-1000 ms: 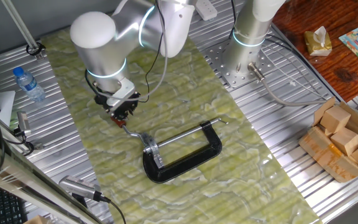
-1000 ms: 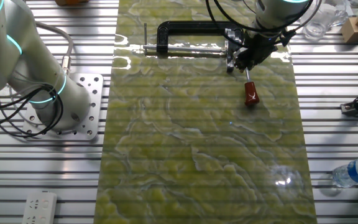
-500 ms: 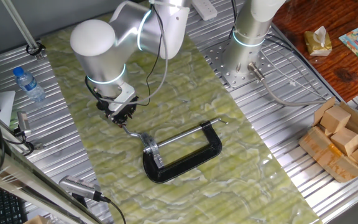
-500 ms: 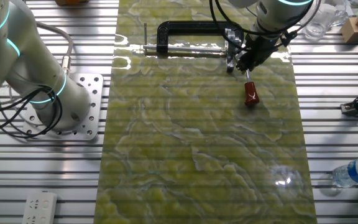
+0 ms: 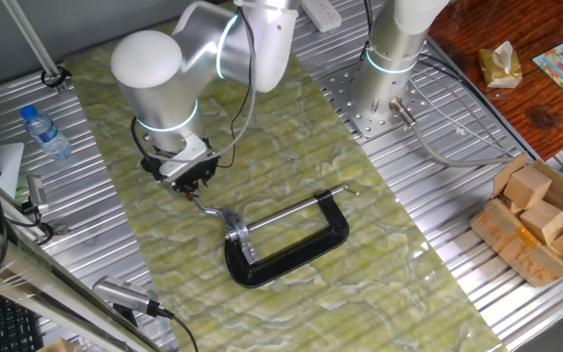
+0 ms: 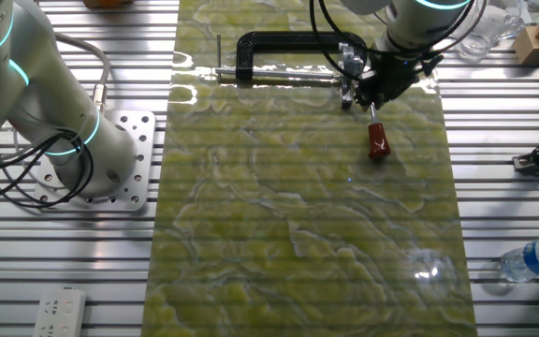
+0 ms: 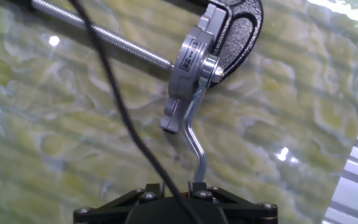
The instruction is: Pull up the lever
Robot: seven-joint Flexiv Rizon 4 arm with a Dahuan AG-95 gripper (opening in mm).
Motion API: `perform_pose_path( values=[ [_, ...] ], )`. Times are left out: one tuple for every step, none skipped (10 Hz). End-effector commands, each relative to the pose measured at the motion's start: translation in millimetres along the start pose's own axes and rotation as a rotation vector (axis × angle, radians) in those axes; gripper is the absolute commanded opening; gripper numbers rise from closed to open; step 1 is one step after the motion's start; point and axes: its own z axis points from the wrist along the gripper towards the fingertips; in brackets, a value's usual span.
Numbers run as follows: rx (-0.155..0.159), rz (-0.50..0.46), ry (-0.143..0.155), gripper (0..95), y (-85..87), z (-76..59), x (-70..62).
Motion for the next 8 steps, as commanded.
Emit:
perform_pose_path(
  values=[
    [0.007,0.101,0.003,0.0,-0.1,0.3,1.0],
    [0.014,0.087,0.003,0.0,-0.1,0.3,1.0],
    [0.019,0.081,0.006,19.0,-0.1,0.3,1.0],
    [0.029,0.082,0.018,19.0,-0.1,0.3,1.0],
    [0.033,0.073,0.022,19.0,-0.1,0.3,1.0],
    [0.035,0.069,0.023,19.0,-0.1,0.3,1.0],
    [0.036,0.063,0.023,19.0,-0.1,0.3,1.0],
    [0.048,0.006,0.025,19.0,-6.6,1.3,0.0]
  ],
)
